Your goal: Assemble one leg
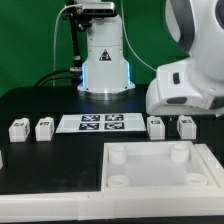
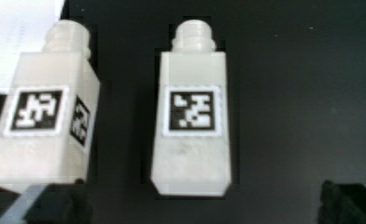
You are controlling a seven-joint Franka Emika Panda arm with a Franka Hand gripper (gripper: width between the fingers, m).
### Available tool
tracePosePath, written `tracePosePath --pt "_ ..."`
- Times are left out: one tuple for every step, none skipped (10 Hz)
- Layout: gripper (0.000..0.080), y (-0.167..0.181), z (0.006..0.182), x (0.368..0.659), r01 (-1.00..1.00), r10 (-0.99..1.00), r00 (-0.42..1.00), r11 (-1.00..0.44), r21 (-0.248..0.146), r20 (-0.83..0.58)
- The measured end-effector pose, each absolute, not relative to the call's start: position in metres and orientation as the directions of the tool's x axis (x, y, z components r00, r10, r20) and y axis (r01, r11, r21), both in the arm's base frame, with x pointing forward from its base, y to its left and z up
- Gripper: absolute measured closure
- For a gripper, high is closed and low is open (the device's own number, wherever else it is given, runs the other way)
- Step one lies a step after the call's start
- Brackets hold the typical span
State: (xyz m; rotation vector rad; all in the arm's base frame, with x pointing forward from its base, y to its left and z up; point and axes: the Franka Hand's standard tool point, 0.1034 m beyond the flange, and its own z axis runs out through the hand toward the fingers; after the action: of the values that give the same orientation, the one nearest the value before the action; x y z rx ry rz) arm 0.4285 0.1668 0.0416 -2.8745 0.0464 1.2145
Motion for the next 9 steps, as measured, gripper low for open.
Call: tracePosePath --pt "0.0151 0.163 0.044 0.419 -0.024 -0.017 0.613 -1.0 0.002 -0.79" --pt "0.0151 0.163 0.038 0.423 -0.025 -0.016 0.583 -1.0 0.002 -0.812" --pt "0.0151 0.164 0.037 0.424 -0.025 -0.015 0.592 -1.0 0.001 -0.806" --pt "0.0151 0.165 0.037 0.42 -0.024 -0.016 0.598 -1.0 0.002 -0.802" --pt "0.0151 0.165 0.033 0.412 -0.024 -0.021 0.593 -1.0 0.009 -0.805" --pt "0.0151 0.165 0.028 0.404 -0.02 -0.023 0.585 -1.0 0.014 -0.81" --pt "0.0151 0.165 0.023 0.399 -0.019 -0.023 0.59 -1.0 0.015 -0.807" --pt "0.0151 0.167 0.017 0.393 -0.019 -0.025 0.597 -1.0 0.017 -0.802" --pt "0.0151 0.168 0.013 0.386 -0.016 -0.028 0.596 -1.0 0.023 -0.803"
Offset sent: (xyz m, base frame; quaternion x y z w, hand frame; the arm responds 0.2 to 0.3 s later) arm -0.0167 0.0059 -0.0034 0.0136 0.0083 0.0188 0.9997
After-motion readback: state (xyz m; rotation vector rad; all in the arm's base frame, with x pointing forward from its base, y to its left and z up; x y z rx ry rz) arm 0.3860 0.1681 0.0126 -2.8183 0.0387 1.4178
